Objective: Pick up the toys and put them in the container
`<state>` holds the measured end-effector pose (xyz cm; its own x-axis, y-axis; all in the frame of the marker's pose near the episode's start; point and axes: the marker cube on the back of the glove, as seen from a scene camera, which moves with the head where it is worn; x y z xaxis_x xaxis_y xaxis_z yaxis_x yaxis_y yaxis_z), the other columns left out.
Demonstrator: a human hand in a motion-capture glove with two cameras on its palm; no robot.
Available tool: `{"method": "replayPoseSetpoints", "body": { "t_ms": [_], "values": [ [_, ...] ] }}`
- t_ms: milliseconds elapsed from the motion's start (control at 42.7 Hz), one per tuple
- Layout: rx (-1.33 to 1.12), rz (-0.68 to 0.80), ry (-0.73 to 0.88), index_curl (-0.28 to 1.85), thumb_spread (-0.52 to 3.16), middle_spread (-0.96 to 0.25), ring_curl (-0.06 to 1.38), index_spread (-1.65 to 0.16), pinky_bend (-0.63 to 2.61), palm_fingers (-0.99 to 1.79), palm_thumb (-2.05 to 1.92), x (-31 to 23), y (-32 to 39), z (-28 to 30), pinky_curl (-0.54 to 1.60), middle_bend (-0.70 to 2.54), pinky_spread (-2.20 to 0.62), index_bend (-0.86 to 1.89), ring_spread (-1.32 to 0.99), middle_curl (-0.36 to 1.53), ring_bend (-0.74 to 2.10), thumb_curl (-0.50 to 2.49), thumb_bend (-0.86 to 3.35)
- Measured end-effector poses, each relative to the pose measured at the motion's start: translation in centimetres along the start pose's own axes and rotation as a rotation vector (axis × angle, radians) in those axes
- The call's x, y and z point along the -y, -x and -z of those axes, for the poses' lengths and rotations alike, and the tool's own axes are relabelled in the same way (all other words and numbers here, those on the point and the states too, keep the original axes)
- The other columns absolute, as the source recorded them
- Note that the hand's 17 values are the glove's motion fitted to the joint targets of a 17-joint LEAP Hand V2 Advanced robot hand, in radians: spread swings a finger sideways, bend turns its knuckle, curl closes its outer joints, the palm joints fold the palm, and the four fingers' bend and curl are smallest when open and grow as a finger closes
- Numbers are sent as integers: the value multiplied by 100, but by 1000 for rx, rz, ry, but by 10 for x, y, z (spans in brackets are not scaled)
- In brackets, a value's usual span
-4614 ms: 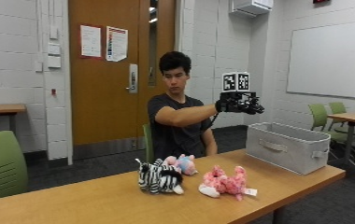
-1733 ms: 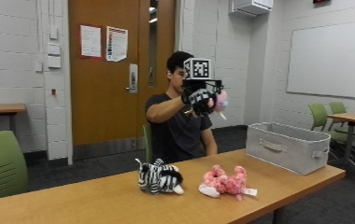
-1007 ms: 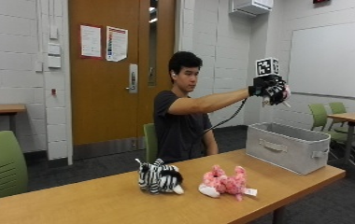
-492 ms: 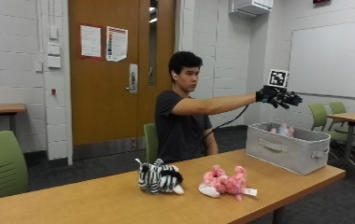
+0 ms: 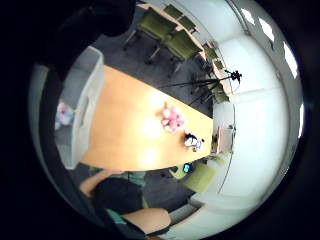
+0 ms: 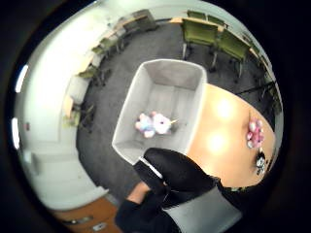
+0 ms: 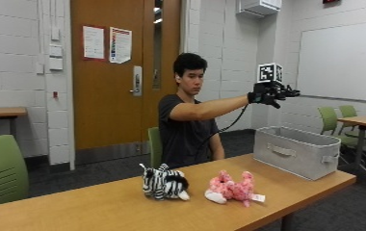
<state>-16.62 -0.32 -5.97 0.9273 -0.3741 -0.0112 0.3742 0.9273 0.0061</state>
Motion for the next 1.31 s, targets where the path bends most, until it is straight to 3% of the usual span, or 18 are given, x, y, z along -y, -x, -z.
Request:
{"method": "replayPoseSetpoints", "body": {
  "t_ms": [47,94,375,586,960,1312],
  "values": [
    [-88,-149,0,38,99,-3,23,-28,112,-29,-7,0,-31,-5,38,15,-5,4,-5,37,33,41,-7],
    [-110,-202,6,36,99,-3,23,-28,110,-28,-7,-6,-58,-7,37,15,-4,5,-5,37,31,40,-7],
    [-60,-391,16,27,98,-4,24,-28,98,-26,-7,-54,-199,-23,33,15,-2,7,-7,34,21,33,-7],
    [-57,-492,57,24,97,-4,25,-27,92,-23,-7,-77,-274,-71,32,16,-2,8,-8,33,17,30,-7],
    [22,-587,197,20,94,-6,23,-27,85,-27,-8,-80,-337,-223,31,15,-1,9,-10,31,14,26,-7],
    [146,-666,293,19,88,-7,21,-26,80,-30,-7,-94,-351,-308,32,11,-1,11,-11,28,14,26,-7]
  ]
}}
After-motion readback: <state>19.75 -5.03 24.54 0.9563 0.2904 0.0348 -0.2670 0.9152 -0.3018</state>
